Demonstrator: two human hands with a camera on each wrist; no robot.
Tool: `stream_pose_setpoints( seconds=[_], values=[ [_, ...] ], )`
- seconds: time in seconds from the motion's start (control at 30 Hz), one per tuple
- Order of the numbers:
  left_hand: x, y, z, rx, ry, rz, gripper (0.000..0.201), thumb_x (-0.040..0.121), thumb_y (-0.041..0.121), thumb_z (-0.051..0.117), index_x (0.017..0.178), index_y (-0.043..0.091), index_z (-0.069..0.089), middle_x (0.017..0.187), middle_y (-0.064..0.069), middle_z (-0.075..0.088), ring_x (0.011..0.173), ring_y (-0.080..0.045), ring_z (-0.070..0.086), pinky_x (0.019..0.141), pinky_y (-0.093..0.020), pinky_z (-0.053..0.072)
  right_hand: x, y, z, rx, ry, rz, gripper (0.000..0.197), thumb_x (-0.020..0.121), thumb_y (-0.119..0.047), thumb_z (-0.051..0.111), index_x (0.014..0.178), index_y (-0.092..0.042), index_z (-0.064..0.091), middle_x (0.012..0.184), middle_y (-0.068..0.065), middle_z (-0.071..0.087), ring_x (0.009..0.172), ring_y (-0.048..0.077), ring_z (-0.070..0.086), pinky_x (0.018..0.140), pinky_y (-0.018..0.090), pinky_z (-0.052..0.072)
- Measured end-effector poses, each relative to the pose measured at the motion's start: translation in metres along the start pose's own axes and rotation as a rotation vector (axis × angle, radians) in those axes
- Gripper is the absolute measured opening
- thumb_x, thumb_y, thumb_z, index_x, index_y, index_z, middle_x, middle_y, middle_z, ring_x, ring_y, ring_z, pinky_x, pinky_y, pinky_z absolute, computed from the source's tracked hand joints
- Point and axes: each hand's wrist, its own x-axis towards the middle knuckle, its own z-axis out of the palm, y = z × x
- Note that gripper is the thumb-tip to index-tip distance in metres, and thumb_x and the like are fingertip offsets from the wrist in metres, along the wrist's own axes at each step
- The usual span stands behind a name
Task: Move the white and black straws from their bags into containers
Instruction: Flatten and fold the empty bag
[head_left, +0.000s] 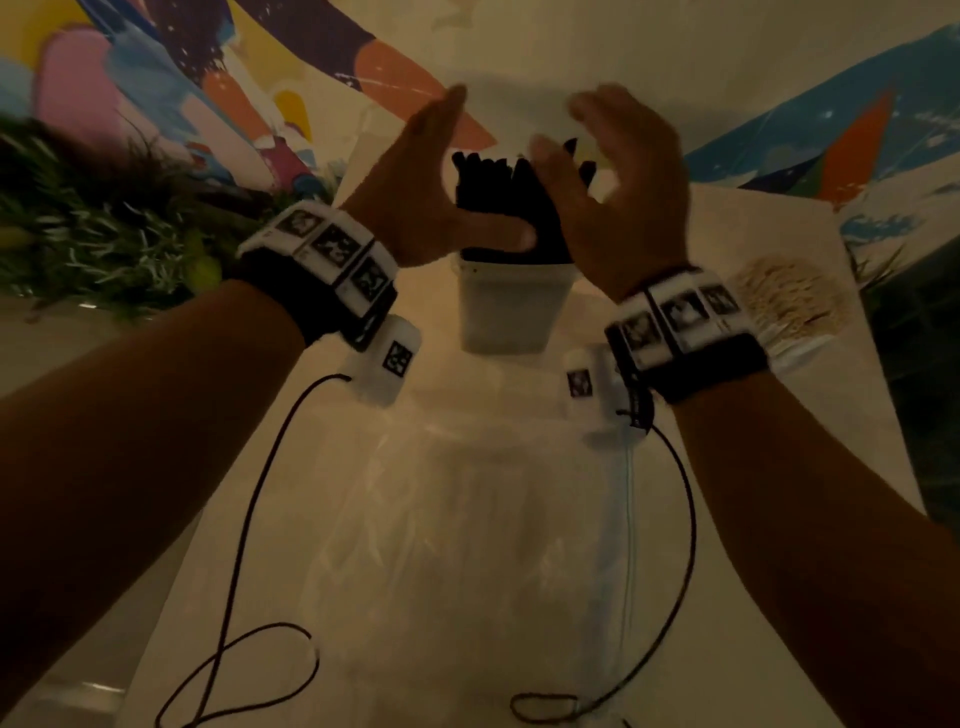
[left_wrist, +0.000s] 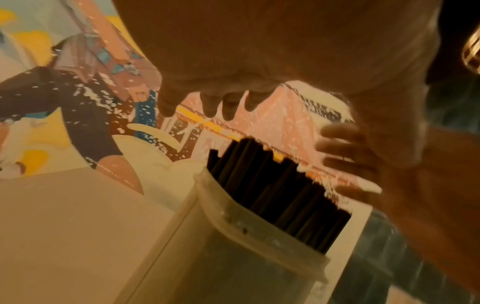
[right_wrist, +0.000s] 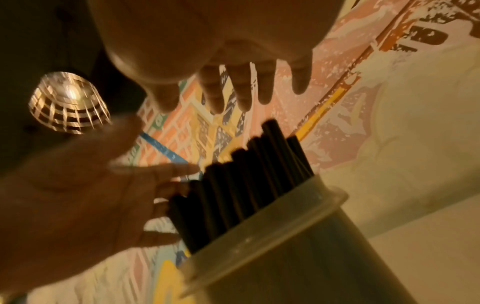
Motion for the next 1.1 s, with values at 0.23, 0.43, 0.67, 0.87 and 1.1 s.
stream_pose_setpoints(
  seconds=[0.23,0.43,0.67,0.87,1.1],
  values=[
    [-0.097,-0.089,0.020,0.060,-0.174,-0.447,0.068,0.065,0.062,0.064,0.114,0.015,0.060,0.113,-0.008,0.063,0.107,-0.027,0.057,0.091,-0.035,0.043,-0.162,0.006,-0.053,-0.025,-0.199,0.563,0.022,0.089,-0.034,0.057,0.094,-0.018,0.071,0.078,0.001,0.069,0.075,0.011,0.061,0.065,0.014,0.034],
    [-0.145,-0.102,0.077,-0.164,-0.427,-0.645,0.069,0.068,0.043,0.079,0.125,0.024,0.046,0.114,-0.005,0.051,0.099,-0.023,0.052,0.089,-0.036,0.046,-0.234,0.034,-0.049,-0.073,-0.404,1.244,0.076,0.080,-0.055,0.064,0.139,-0.013,0.041,0.138,0.013,0.049,0.124,0.032,0.048,0.101,0.041,0.038],
    [-0.153,-0.116,0.098,-0.483,-0.140,-0.797,0.064,0.064,0.035,0.085,0.118,0.011,0.059,0.121,-0.005,0.059,0.107,-0.029,0.057,0.091,-0.040,0.049,-0.232,0.026,-0.032,0.483,-0.255,1.621,0.048,0.073,-0.032,0.079,0.107,-0.001,0.065,0.098,0.015,0.069,0.088,0.032,0.065,0.087,0.049,0.054],
    [-0.173,-0.120,0.080,-0.754,-0.290,-0.814,0.087,0.041,0.071,0.081,0.109,0.018,0.068,0.107,-0.007,0.070,0.097,-0.034,0.065,0.091,-0.051,0.049,-0.251,0.012,-0.057,0.755,-0.197,1.518,0.021,0.082,-0.031,0.070,0.091,-0.013,0.067,0.084,0.008,0.070,0.079,0.028,0.066,0.077,0.043,0.054],
    [-0.181,-0.114,0.071,-0.901,-0.243,-0.865,0.055,0.066,0.045,0.080,0.099,0.003,0.068,0.102,-0.020,0.068,0.091,-0.038,0.065,0.091,-0.055,0.049,-0.260,-0.003,-0.065,0.703,-0.173,1.378,0.012,0.083,0.002,0.062,0.088,-0.007,0.068,0.088,0.010,0.067,0.082,0.023,0.061,0.074,0.031,0.051]
  ],
)
